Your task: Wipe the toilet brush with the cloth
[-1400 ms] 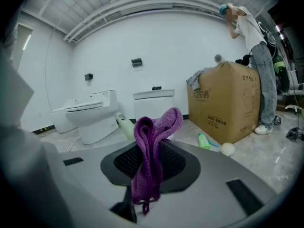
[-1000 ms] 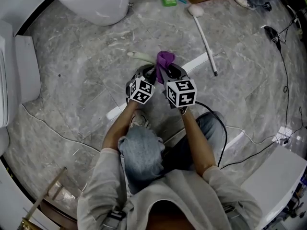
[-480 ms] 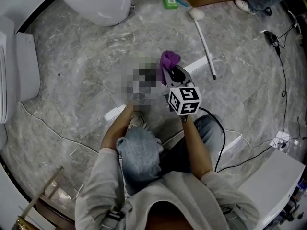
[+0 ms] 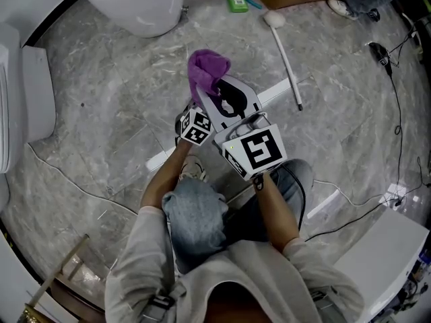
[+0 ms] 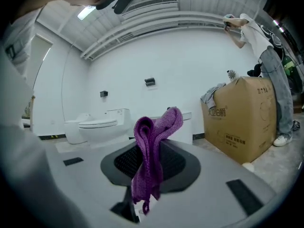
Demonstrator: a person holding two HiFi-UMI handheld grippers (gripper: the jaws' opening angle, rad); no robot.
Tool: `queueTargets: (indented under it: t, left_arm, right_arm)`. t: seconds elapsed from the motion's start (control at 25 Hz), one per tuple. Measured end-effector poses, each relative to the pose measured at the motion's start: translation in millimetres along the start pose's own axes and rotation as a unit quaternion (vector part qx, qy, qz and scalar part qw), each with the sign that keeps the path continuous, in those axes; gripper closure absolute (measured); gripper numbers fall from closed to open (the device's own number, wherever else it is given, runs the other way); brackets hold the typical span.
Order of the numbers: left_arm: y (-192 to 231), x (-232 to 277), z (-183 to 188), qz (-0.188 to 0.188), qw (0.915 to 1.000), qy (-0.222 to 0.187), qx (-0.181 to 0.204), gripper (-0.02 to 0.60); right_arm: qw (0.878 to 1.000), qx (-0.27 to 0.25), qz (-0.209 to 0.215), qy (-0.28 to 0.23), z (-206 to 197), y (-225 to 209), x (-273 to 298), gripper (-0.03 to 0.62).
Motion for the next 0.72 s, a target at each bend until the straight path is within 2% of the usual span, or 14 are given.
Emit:
queueTargets:
  t: [0.44, 0.72]
  left_arm:
    - [1.6, -0.2, 2.2, 0.001, 1.0000, -0.005, -0.008, 0.511]
    - [1.1, -0.9, 1.0, -0.001, 1.0000, -0.005, -0.005, 0.512]
  right_arm:
    - [0.998, 0.027, -0.045, 0.047, -47.3, -20.9, -7.3, 0.482]
    - [0.985, 0.088, -0.089, 0.120, -116.2, -43.2, -15.8, 0.482]
Point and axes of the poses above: the fingertips, and each gripper's own axes: x forward along the fingers, y to its left, z out of its top, the point moved 10 cm from there along -x, backward along the fingers, and after that the axes turned 4 degrees about -x, right-handed, at the moved point
